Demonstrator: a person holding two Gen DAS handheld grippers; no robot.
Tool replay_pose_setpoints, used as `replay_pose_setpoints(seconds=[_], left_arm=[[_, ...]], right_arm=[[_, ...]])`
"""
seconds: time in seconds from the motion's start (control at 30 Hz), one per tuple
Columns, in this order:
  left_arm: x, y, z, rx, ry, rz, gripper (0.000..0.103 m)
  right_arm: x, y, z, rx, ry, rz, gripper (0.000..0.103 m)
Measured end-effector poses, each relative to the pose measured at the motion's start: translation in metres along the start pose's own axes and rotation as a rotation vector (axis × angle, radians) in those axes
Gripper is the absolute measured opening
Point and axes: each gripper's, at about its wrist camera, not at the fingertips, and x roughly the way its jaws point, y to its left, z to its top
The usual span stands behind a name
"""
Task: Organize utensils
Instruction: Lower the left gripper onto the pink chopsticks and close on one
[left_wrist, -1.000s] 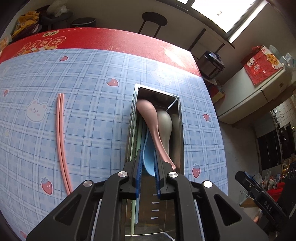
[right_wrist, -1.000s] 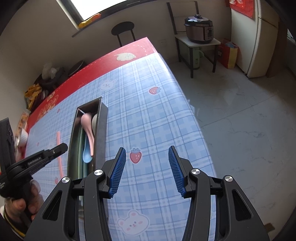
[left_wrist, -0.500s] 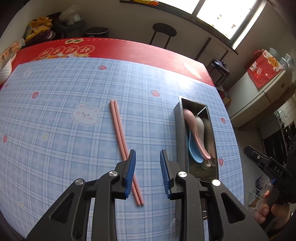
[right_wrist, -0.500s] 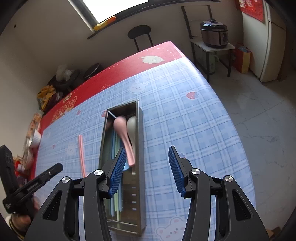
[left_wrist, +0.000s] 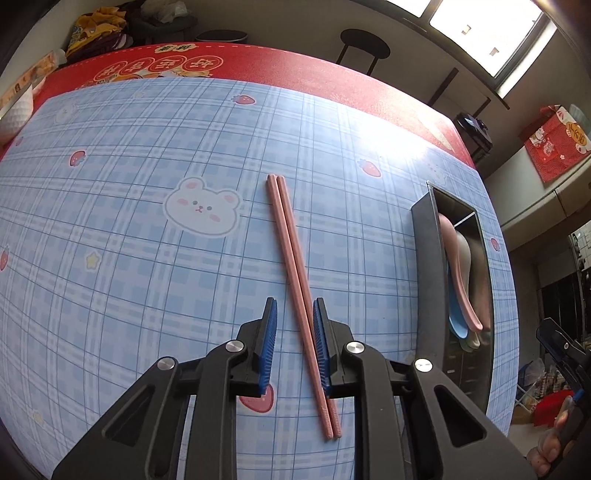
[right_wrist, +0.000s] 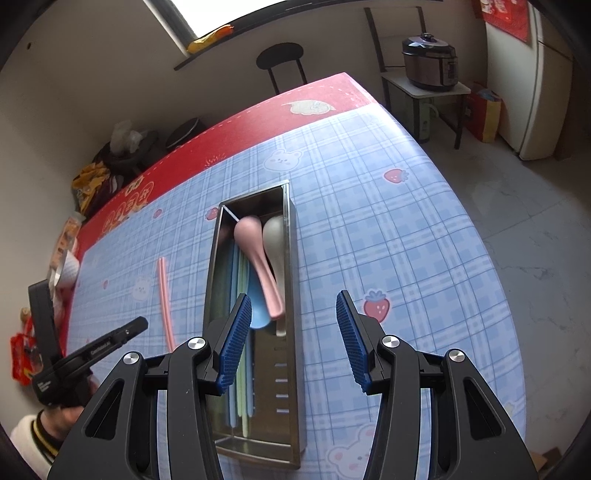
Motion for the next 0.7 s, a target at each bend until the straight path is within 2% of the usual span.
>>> replay_pose_setpoints(seconds=[0.1, 0.2, 0.7], left_arm=[[0.009, -0.005, 0.004, 0.029, -0.001, 0.027, 0.018], [0.018, -0.007, 0.006, 0.044, 0.0, 0.086, 0.012], [0.031, -0.012, 0.009, 0.069, 0.022, 0.099, 0.011]], right_arm=[[0.002, -0.006, -0.001, 0.015, 0.007, -0.009, 0.047], [0.003, -0.009, -0.001, 0.02, 0.006, -0.015, 0.047], [0.01, -0.013, 0.002, 0.035, 0.015, -0.028, 0.047]])
